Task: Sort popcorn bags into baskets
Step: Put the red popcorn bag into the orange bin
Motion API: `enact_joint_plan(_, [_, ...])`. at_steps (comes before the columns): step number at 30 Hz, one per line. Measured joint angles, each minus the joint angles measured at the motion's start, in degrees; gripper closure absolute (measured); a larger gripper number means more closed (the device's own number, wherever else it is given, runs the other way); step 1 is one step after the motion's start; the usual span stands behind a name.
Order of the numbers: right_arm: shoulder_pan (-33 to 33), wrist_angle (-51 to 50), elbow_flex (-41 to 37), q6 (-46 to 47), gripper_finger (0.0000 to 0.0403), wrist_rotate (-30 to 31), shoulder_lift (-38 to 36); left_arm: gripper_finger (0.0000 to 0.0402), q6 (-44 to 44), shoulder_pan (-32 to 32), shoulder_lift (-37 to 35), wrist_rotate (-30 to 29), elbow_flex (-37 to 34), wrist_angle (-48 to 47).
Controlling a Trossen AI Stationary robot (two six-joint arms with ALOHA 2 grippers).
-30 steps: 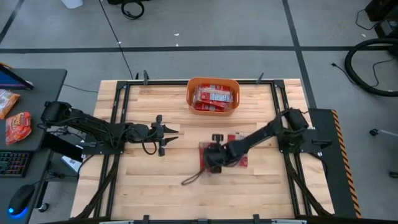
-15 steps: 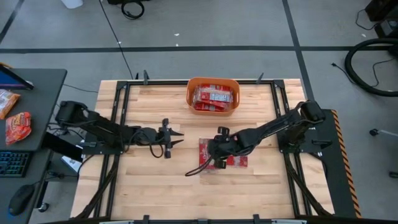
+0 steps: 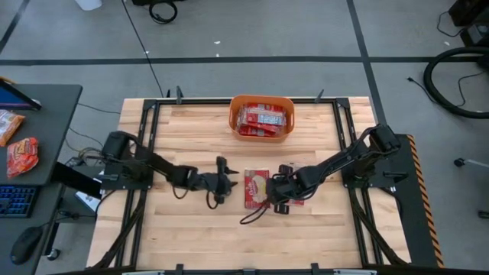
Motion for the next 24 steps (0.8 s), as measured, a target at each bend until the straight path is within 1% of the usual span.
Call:
enact_joint_plan(3, [-0.34,3.54,-1.84,-0.26,0.0288,0.01,0.0,0.019,4.94,-0.29,3.85,0.02,2.49,0.09])
enact_joint_plan(6, [-0.96,7.56,-3.74,-1.1,0.0288,0.0,0.0,0.0189,8.09,-0.29,6.38,0.11,4.79,0.98])
enact_joint_plan(10, [-1.63,12.85,-5.85,-1.6,0.0288,-0.06,-0.02,0.0189,11.09,-0.32,8.15,0.24,7.02,0.93])
enact_joint_plan(14, [-2.41,17.71,-7.72,-3.18,0.0288,-0.81,-0.02,0.0189,13.64,-0.32,8.55,0.68,7.83,0.33])
enact_joint_plan(17, [-3.37,20.35,-8.5,-3.54,0.0288,-2.45,-0.02,0.0194,13.51,-0.29,8.51,0.91,7.88,-1.12])
enact_joint_plan(21, [-4.23,20.46,-8.52,-2.87,0.0288,-4.22,-0.04,0.0213,10.36,-1.73,7.2,0.61,8.26,-4.22])
enact_joint_plan(24, [-4.31,20.32,-8.53,-2.11,0.0288,-4.53,-0.04,0.0235,5.96,-2.68,5.95,1.26,11.09,-12.01])
